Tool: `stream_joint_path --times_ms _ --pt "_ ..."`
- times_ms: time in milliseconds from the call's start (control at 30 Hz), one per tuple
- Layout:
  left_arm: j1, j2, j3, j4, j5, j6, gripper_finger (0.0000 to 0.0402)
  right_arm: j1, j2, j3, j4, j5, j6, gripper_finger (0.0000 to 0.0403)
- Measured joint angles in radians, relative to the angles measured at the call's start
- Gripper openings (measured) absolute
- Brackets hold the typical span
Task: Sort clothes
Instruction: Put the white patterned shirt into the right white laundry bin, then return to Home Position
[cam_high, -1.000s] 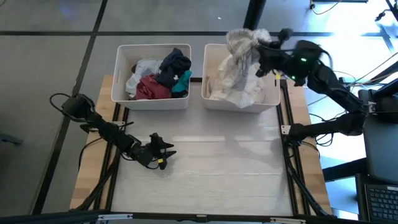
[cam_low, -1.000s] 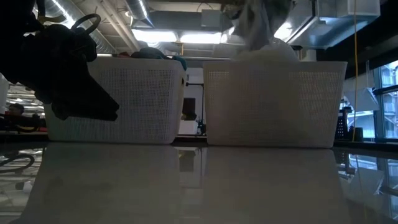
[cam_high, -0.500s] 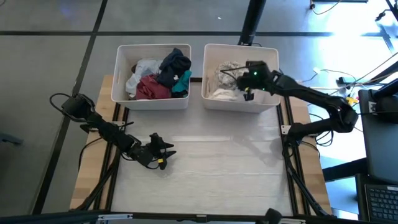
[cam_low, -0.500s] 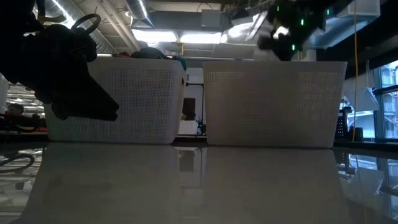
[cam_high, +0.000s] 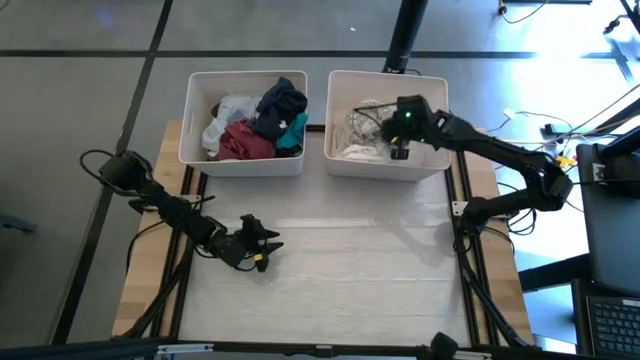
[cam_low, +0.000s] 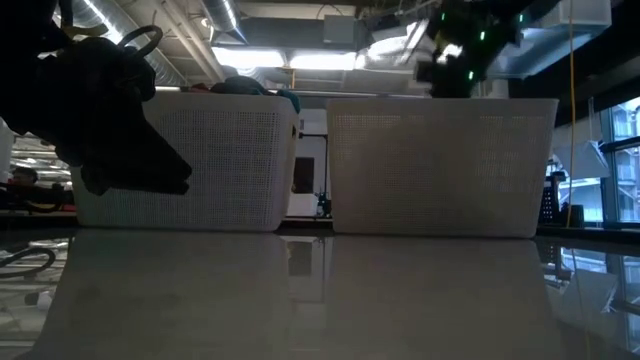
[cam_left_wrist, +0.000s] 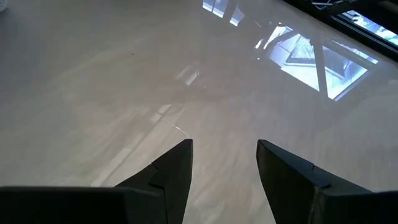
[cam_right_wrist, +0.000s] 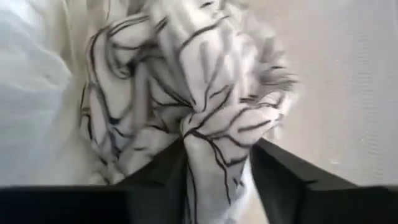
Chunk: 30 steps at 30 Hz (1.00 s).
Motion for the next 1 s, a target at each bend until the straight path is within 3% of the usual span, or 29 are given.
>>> stream_joint_path --times_ms 267,467,633,800,1000 --pt "0.013 -0.020 0.000 0.002 0.012 0.088 0.0169 0.001 -0.063 0.324 -0.455 -0.074 0.054 0.0256" --pt "0.047 -0.134 0.000 0.003 0.087 0.298 0.0169 0.071 -0.175 0.353 -0.510 -0.259 0.131 0.0275" --pt "0.060 -0.271 0.000 -0.013 0.151 0.505 0.0149 0.233 -0.301 0.233 -0.453 -0.341 0.191 0.0275" --pt "0.102 -0.392 -0.014 -0.043 0.225 0.663 0.0099 0.412 -0.465 -0.002 -0.245 -0.349 0.281 0.0275" --pt "0.246 -0.536 -0.111 -0.040 0.387 0.685 0.0034 0.593 -0.622 -0.311 0.029 -0.366 0.402 0.0275"
